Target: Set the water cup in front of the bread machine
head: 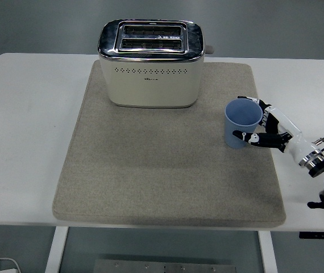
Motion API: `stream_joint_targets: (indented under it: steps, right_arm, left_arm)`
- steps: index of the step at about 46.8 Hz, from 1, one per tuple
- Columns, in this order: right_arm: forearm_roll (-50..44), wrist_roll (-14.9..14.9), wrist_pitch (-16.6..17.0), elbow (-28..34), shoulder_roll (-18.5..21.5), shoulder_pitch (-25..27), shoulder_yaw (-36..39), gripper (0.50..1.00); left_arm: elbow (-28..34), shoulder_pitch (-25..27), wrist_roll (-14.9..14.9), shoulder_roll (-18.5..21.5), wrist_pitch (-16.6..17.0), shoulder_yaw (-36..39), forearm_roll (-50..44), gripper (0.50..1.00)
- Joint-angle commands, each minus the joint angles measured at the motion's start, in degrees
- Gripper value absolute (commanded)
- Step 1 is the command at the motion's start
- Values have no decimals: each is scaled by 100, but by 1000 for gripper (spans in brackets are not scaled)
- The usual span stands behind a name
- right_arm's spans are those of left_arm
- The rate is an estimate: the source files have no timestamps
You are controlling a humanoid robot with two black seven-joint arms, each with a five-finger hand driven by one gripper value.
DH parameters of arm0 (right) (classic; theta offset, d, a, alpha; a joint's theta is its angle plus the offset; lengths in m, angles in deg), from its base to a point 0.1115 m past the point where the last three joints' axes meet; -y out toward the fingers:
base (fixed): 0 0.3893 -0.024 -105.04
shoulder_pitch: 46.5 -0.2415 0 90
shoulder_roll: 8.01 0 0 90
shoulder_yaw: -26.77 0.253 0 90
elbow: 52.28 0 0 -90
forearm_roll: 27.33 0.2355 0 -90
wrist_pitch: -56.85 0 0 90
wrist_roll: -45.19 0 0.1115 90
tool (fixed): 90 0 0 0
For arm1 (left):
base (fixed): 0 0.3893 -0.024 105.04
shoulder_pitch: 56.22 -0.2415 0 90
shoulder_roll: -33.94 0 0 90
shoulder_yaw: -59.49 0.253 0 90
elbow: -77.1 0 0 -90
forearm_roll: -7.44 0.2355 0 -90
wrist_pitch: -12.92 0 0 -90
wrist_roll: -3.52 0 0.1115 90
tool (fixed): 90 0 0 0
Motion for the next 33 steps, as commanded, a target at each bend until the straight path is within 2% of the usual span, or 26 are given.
stream_joint_targets:
  steps: [1, 5, 33]
  right_arm:
    - [-8, -2, -11, 0, 0, -18, 0, 644]
    - [-87, -2, -3, -9, 0, -80, -61, 500]
    - [-61, 7, -3, -167, -18, -203, -35, 500]
  left_arm:
    - [0, 0, 1, 0, 0, 0, 0, 1000]
    - [0, 0, 1, 0, 0, 0, 0, 1000]
    - [0, 0, 1, 0, 0, 0, 0, 1000]
